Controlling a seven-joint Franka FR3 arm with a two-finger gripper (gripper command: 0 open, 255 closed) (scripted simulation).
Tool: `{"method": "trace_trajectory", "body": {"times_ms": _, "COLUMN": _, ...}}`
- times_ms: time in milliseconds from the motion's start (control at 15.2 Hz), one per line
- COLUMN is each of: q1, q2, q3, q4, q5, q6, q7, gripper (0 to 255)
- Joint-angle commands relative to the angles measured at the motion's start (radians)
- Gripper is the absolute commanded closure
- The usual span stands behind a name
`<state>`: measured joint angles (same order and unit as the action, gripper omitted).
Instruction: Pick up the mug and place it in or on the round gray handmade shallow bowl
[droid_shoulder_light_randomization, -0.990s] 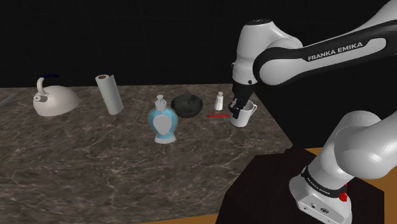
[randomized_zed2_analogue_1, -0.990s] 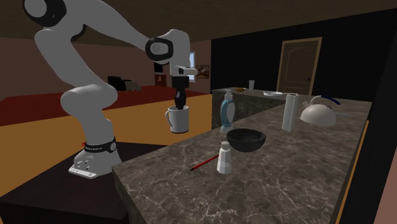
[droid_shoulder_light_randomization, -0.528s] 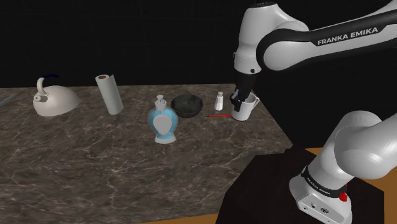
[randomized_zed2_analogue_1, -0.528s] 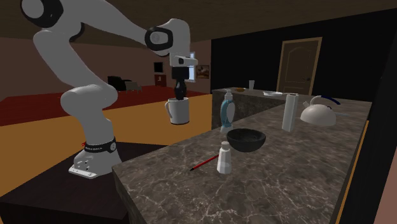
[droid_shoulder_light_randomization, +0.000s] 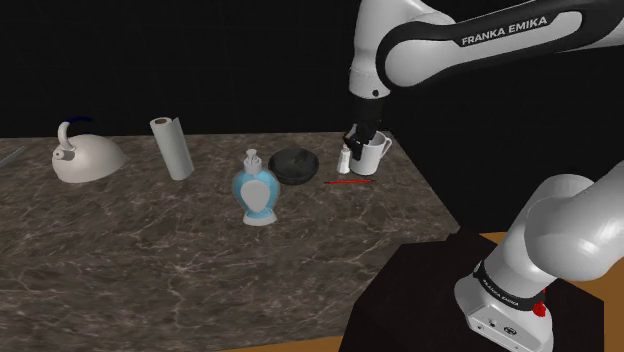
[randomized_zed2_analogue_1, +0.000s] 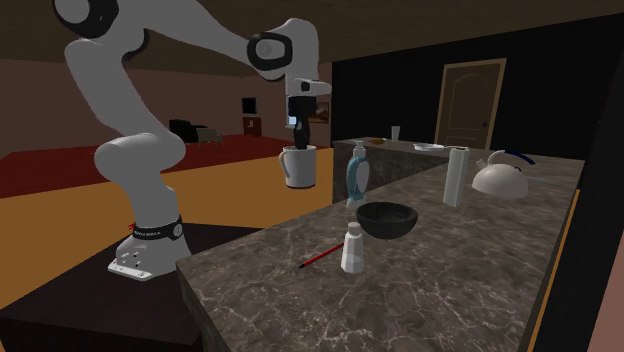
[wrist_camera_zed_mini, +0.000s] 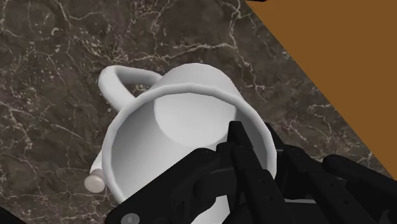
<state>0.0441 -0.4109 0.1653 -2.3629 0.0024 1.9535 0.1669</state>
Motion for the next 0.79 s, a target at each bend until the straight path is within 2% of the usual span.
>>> {"method": "trace_trajectory", "body": {"times_ms": 0, "q1": -0.006, "q2": 0.082, "q3": 0.009, "q4": 0.087, "q5": -0.01, "q6": -0.006, "q7": 0.012, "gripper": 255}}
{"method": "trace_trajectory", "body": {"times_ms": 396, "q1": -0.019, "q2": 0.323, "q3": 0.02, "q4": 0.351, "q5": -0.052, "q6": -0.033, "q7": 0.032, "gripper": 255}}
{"method": "trace_trajectory", "body": {"times_ms": 726, "q1": -0.015, "q2": 0.527, "q3": 0.024, "q4": 0.609, "q5": -0.091, "q6": -0.092, "q7": 0.048, "gripper": 255}}
